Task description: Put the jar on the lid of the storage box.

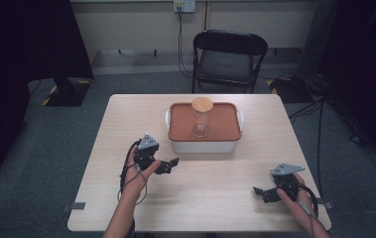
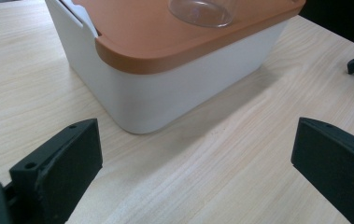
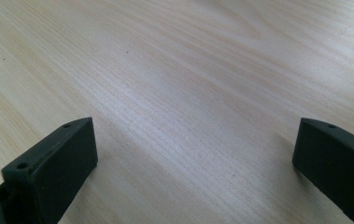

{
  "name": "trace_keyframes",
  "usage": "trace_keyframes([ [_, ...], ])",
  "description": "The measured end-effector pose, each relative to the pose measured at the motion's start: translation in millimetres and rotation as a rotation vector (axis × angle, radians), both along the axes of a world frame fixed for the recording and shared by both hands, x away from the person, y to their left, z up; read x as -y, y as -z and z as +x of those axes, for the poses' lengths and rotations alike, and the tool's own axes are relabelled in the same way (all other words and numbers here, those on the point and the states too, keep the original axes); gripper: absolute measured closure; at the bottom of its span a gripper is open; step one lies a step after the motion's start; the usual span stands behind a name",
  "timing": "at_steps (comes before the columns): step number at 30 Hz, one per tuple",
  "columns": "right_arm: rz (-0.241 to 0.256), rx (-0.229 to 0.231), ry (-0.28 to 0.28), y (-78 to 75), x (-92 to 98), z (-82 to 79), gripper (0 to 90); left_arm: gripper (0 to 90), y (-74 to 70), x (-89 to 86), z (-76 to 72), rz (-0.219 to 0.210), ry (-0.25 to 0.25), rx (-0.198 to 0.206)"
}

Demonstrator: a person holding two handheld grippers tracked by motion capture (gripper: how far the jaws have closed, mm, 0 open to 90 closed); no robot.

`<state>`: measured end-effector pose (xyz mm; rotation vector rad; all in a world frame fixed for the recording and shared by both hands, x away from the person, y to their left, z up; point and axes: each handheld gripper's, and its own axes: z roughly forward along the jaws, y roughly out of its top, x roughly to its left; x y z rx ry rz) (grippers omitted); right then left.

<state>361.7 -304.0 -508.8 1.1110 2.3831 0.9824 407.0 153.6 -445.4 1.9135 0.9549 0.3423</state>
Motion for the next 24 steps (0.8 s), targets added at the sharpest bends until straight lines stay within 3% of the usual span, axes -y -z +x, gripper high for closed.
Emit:
trace_keyframes([
  [24, 0.000, 0.000, 0.000, 0.0, 0.0, 0.0, 0.0, 1.6, 10.2, -13.9, -9.2, 0.001, -0.014, -0.011],
])
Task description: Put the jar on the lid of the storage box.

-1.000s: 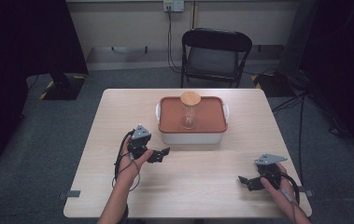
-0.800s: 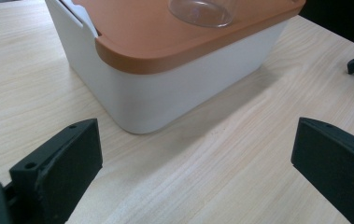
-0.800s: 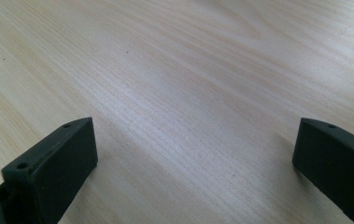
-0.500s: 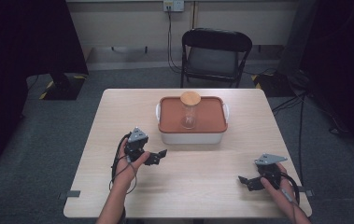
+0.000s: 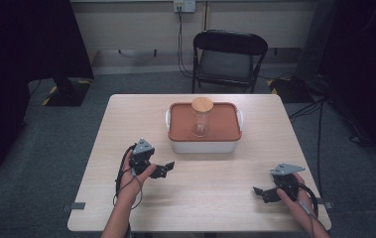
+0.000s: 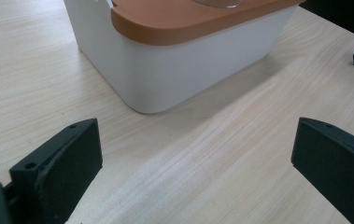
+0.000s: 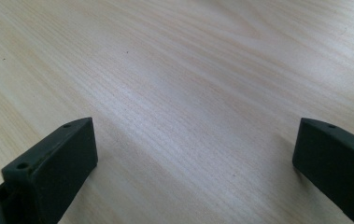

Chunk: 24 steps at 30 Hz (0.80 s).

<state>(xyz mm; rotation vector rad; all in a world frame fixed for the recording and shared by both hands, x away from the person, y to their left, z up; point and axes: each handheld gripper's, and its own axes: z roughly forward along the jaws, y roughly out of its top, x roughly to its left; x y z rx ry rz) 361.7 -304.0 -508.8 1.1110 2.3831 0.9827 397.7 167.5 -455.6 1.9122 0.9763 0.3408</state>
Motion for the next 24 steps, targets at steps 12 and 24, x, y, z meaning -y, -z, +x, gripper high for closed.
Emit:
trace_keyframes([
  [12, 0.000, 0.000, 0.000, 0.0, 0.0, 0.0, 0.0, 1.6, 8.6, -11.7, -6.8, 0.000, -0.016, -0.009],
  [24, 0.000, 0.000, 0.000, 0.0, 0.0, 0.0, 0.0, 1.6, 19.6, -24.1, -14.2, 0.007, -0.035, -0.027],
])
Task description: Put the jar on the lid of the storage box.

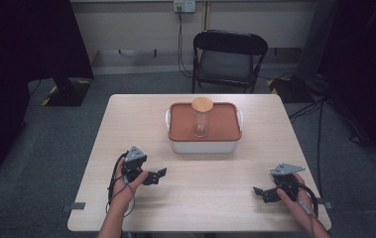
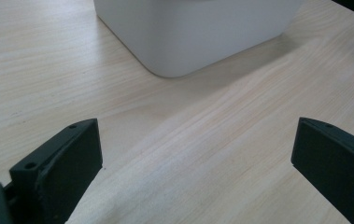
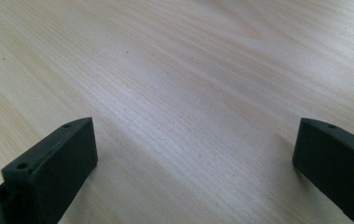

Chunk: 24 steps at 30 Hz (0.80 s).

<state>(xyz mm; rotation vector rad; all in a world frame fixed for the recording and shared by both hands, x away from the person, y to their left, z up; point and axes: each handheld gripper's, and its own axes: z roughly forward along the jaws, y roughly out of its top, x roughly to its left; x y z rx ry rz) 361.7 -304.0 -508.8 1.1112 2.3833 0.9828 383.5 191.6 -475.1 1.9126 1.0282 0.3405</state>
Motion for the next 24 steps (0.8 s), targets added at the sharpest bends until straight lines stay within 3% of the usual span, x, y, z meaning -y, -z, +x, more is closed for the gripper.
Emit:
trace_keyframes([
  [9, 0.000, 0.000, 0.000, 0.0, 0.0, 0.0, 0.0, 1.6, 8.2, -8.7, -6.0, 0.014, -0.019, -0.009],
  [19, 0.000, 0.000, 0.000, 0.0, 0.0, 0.0, 0.0, 1.7, 17.1, -16.3, -16.0, 0.091, -0.027, -0.025],
  [24, 0.000, 0.000, 0.000, 0.0, 0.0, 0.0, 0.0, 1.8, 23.6, -18.7, -20.9, 0.149, -0.029, -0.049],
])
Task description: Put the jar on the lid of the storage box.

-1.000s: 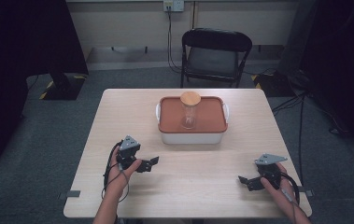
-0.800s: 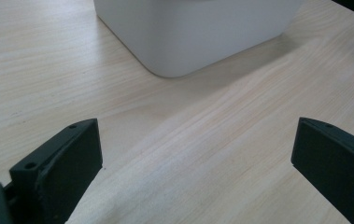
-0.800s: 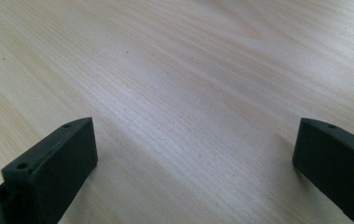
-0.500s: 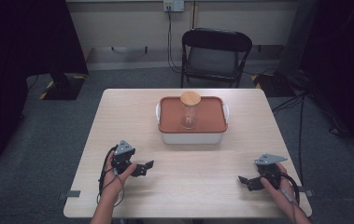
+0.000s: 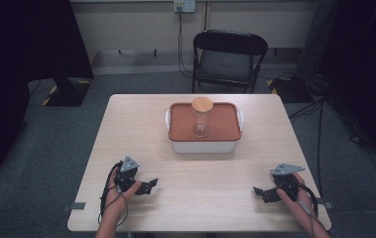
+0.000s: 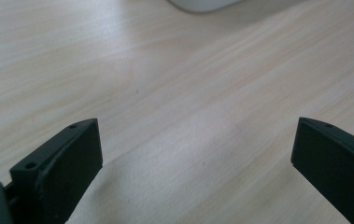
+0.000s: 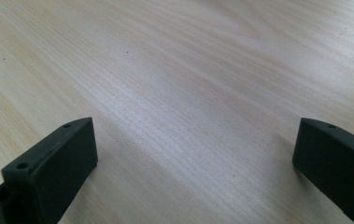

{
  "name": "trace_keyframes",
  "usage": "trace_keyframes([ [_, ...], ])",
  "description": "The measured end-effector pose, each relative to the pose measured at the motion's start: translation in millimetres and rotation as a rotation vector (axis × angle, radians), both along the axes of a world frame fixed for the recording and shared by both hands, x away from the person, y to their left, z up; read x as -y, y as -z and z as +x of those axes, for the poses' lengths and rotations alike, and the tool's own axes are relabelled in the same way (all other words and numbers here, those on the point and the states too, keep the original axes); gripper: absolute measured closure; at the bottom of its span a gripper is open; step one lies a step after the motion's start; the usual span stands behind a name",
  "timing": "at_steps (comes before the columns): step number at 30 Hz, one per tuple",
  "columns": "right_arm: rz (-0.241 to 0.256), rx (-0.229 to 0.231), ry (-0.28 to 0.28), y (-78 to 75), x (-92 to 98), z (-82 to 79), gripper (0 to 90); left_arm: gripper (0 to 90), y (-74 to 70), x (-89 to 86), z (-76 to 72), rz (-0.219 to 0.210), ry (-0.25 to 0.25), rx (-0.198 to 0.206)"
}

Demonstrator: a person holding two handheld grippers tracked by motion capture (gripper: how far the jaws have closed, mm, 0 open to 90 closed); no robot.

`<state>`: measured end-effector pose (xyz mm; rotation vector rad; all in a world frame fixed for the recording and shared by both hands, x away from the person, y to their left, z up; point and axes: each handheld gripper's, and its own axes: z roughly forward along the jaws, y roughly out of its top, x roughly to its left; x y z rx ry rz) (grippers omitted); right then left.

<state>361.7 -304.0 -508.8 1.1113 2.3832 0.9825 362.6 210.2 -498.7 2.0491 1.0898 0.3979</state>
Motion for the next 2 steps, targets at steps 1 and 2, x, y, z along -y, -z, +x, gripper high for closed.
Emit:
trace_keyframes([
  [1, 0.000, 0.000, 0.000, 0.0, 0.0, 0.0, 0.0, 1.7, 1.4, 0.5, -0.7, 0.017, 0.007, -0.010],
  [2, -0.001, -0.001, 0.000, -0.1, 0.1, 0.1, 0.0, 1.7, 2.4, 1.0, -1.1, 0.038, 0.012, -0.015],
])
